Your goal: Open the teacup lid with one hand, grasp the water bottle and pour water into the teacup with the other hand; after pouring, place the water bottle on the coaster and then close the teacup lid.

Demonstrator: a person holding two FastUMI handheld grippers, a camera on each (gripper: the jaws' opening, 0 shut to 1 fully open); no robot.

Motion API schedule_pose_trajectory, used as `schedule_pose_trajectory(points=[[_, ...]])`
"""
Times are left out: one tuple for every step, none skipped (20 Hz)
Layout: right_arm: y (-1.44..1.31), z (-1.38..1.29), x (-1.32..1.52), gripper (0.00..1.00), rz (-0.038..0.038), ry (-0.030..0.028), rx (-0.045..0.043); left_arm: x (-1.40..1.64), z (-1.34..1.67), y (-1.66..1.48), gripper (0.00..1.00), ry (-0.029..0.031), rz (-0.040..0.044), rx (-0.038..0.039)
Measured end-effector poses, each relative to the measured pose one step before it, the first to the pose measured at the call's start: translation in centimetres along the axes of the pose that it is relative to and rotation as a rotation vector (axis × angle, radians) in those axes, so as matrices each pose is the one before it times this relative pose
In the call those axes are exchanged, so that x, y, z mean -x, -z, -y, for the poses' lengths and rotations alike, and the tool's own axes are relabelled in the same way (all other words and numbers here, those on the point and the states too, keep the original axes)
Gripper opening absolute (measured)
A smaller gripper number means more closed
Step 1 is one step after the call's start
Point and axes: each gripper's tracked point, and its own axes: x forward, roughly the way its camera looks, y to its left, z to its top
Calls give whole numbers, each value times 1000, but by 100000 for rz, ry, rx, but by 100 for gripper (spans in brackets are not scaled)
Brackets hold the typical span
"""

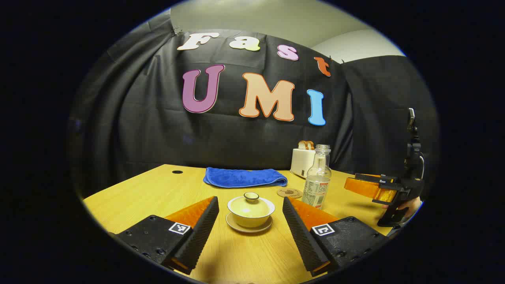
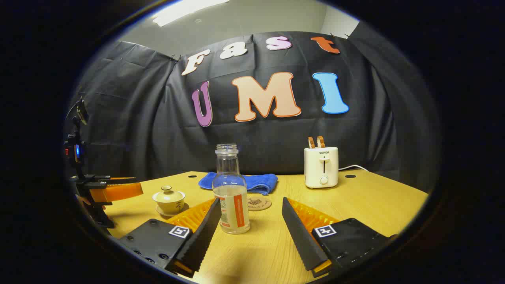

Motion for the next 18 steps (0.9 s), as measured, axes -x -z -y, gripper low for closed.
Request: schedule_pose_trajectory(points=[[-72,32,-54,97,219,496,1238,30,-42,-9,95,26,-100,-303],[-32,-65,53,98,-85,222,1561,52,-27,-42,95,-57,-134,-353],[93,79,-29,98,118,121,-778,-116,-45,164,95,-39,39,-608],[-28,184,127,98,75,1101,186,7,-22,-38,95,-156,-35,-871],[122,94,243,98,-67,452,-54,52,-39,54,95,-249,-97,-1045],[-73,-55,63,98,57,117,99,-22,-66,-13,95,-496,58,-1255],[33,-5,-191,98,-67,63,-52,-41,-76,126,95,-591,-259,-1378],[-10,9,48,98,-39,210,32,-25,-50,-5,95,-668,47,-920],[25,-18,-57,98,47,-107,-17,-18,8,46,95,-440,80,-1143],[-20,-69,29,98,-143,-126,-28,-14,-234,-14,95,-418,65,-475],[18,3,-53,98,-43,137,56,-74,1,-2,95,-646,116,44],[-10,1,51,98,19,179,-7,-71,-157,11,95,-477,-13,-56],[-34,-91,45,98,152,-504,-17,-98,-154,44,95,-448,138,-132],[7,-259,-15,98,-225,-1085,-88,-166,-242,-88,94,-466,44,-4],[99,-48,24,98,-74,-159,42,-217,-268,74,95,-102,-86,-7],[-166,2,27,97,171,-50,-53,-262,-123,-56,95,-82,251,-66],[52,-7,9,97,-121,33,-10,-370,-204,162,95,-735,-265,19],[-30,-21,-71,98,51,12,23,-241,-218,11,95,-480,-41,2]])
